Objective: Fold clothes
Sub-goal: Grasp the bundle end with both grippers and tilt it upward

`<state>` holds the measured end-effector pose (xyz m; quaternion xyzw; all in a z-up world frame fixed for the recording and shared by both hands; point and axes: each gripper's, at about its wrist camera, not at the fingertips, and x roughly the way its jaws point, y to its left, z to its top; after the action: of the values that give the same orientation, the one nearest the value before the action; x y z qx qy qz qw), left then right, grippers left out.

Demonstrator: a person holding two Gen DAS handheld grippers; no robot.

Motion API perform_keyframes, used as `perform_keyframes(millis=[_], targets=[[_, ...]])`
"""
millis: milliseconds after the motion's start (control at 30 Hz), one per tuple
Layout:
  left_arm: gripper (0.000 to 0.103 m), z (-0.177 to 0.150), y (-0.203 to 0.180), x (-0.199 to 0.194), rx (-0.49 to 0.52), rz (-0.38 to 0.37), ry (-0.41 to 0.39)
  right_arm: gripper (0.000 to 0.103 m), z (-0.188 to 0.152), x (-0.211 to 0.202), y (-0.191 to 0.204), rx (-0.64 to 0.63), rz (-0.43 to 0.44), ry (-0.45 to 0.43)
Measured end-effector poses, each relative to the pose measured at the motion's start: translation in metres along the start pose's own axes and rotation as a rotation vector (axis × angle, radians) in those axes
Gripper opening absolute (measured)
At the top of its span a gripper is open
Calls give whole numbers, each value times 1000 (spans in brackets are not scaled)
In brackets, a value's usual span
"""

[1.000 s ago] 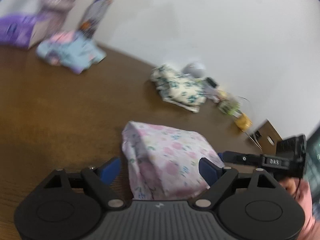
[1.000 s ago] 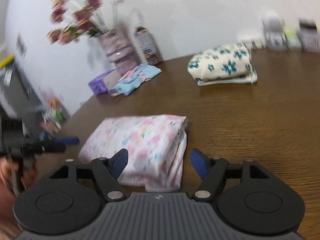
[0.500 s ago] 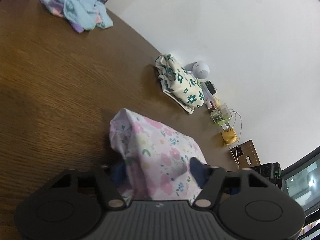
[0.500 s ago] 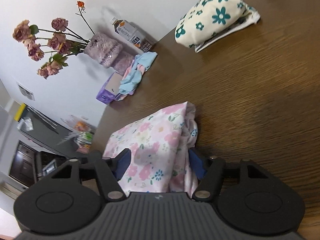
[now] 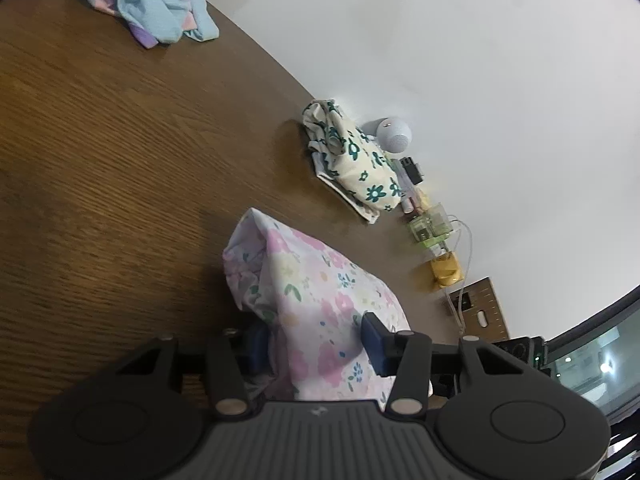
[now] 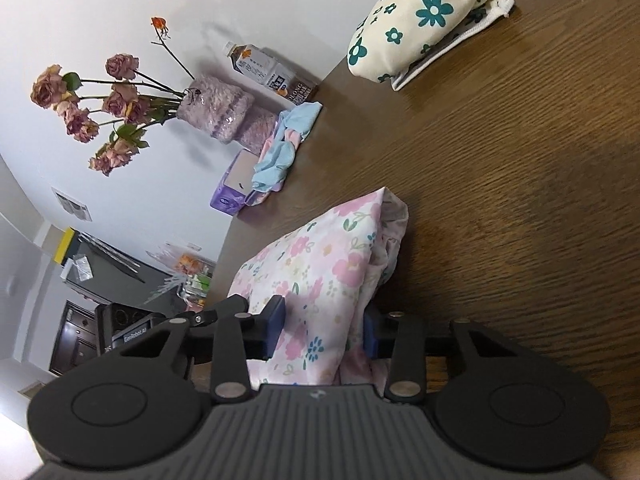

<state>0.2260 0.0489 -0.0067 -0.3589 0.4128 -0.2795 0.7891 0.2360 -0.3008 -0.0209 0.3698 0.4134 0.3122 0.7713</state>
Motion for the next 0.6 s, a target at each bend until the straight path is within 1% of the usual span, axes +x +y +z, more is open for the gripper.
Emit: perform_keyframes(millis=[200,400,500,600], targets=[[45,0,-6,2,0,-42,-23,31,-1,-9,2,-8,47,-36],[45,6,-20,7,7,-80,-48,31,2,-19,7,-26,70,-78],[45,16,-33,11,28,-96,-65,31,7,-25,9,-33,84,-105],[44,33,-53,17,66,-112,-93,31,21,-34,15,-56,91,-139]])
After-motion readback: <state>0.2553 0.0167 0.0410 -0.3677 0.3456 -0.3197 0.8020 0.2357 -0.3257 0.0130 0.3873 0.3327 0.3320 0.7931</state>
